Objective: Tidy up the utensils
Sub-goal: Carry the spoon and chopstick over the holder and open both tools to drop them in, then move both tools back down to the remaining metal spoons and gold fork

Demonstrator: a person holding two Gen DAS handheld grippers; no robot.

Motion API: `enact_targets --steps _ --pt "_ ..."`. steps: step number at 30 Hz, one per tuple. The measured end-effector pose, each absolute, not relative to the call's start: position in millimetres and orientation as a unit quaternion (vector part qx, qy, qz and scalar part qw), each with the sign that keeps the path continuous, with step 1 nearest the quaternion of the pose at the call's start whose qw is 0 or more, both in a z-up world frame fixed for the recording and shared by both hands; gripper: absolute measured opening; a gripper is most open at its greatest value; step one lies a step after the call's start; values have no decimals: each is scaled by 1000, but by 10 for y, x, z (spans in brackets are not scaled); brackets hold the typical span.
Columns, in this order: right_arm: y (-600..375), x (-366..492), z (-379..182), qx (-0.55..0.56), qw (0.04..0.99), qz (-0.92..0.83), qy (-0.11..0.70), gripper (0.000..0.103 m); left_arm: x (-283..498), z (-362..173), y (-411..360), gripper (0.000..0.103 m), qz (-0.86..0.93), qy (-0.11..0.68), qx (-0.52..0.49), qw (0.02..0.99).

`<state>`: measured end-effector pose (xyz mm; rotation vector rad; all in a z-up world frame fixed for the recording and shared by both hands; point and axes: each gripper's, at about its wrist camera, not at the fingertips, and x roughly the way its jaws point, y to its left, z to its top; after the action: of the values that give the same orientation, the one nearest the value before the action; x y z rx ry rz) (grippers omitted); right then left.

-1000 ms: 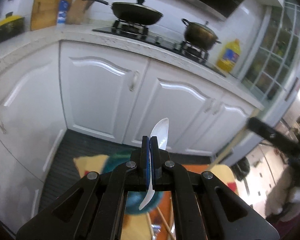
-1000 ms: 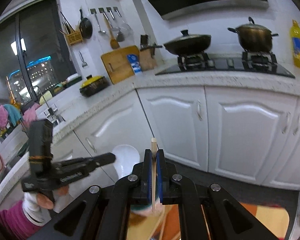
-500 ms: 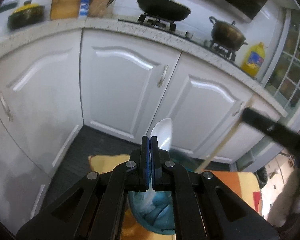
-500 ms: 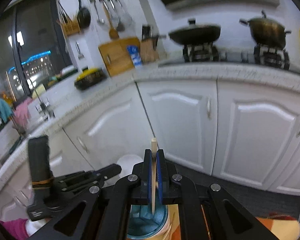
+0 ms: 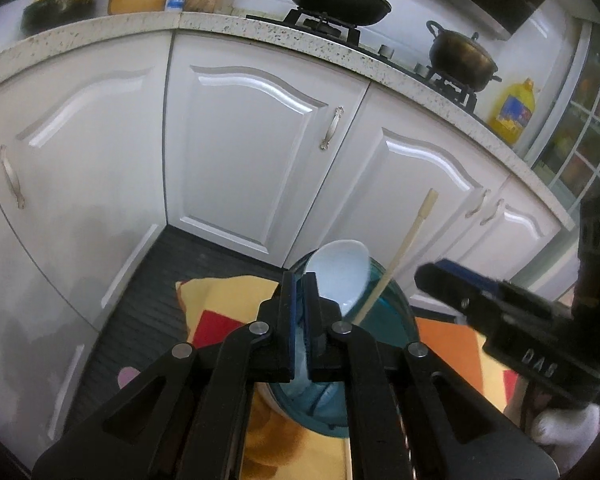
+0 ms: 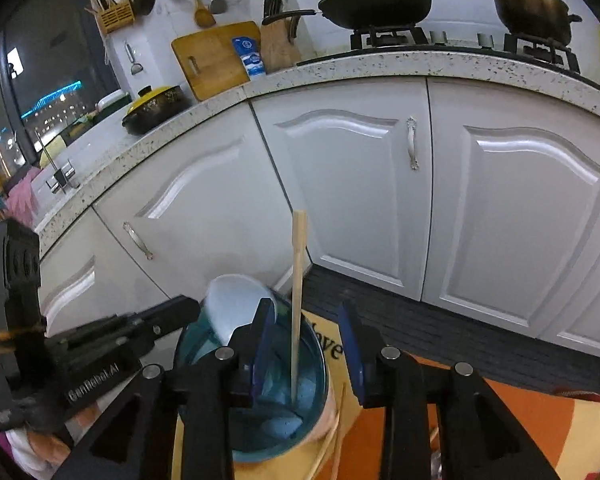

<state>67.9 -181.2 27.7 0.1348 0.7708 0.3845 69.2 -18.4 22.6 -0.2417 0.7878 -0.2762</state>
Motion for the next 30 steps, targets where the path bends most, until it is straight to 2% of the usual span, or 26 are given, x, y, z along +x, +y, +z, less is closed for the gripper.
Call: enact_targets --steps 1,3,4,8,17,30 --pt "-1818 644 281 57 909 179 373 31 667 238 -174 11 -134 382 -120 906" --pt "-1833 560 300 47 912 172 368 31 615 266 -151 32 -137 380 -125 906" --pt "-1842 511 311 41 915 167 366 31 588 282 -141 34 -138 377 -128 907" --pt "-1883 353 361 23 921 152 359 32 469 348 -104 36 -140 373 -134 907" --pt "-2001 -37 437 -25 933 95 345 42 166 511 -204 37 -160 364 -121 909" --pt "-2524 -539 308 0 929 40 367 42 -293 535 -773 40 -211 373 -65 901"
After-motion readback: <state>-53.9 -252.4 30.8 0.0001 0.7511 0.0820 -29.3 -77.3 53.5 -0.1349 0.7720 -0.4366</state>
